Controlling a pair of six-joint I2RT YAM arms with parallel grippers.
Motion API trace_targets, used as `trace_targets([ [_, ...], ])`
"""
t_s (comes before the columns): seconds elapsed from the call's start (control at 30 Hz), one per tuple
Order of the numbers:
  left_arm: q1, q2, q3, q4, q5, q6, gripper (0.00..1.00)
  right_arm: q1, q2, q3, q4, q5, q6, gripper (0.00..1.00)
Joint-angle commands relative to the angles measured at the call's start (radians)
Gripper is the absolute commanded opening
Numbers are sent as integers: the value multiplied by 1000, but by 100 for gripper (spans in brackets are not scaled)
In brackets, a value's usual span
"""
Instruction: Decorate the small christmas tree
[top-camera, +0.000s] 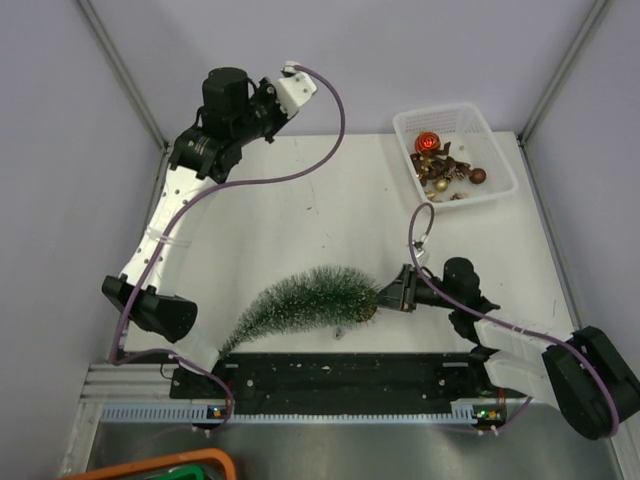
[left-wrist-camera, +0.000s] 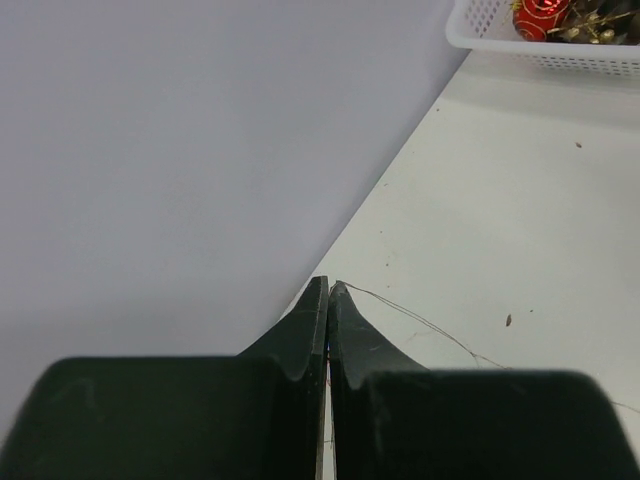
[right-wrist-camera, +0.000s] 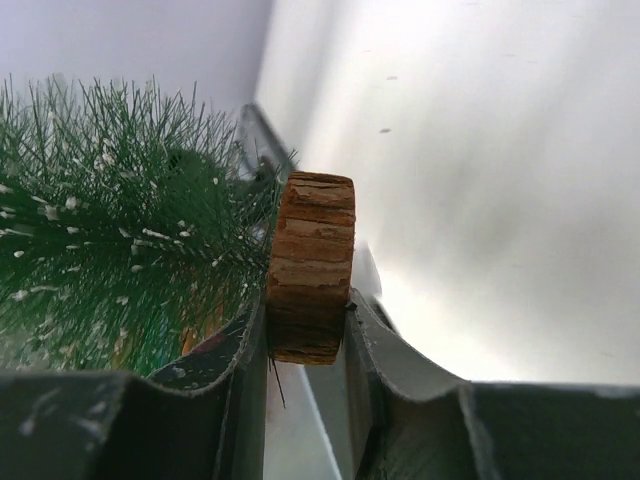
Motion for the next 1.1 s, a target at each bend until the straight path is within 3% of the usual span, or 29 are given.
trace_targets([
  [0.0, -4, -37, 40, -17, 33, -76, 0, -12, 36, 8, 366, -233, 111, 0],
  [0.17, -3, -32, 17, -60, 33, -165, 0, -12, 73, 9, 578, -297, 225, 0],
  [0.4, 43, -123, -165, -11, 33, -294, 0, -34, -40, 21, 543, -210, 274, 0],
  [0.6, 95, -276, -411, 55, 68, -328, 0, -164, -249, 79, 263, -74, 308, 0],
  [0.73, 94, -365, -523, 49, 93, -355, 0, -265, -289, 129, 110, 17, 374, 0],
  [1.0, 94, -479, -649, -17, 176, -455, 0, -279, -324, 234, -133, 221, 431, 0],
  [1.07, 94, -505, -695, -29, 205, -481, 0, -279, -339, 282, -263, 264, 405, 0],
])
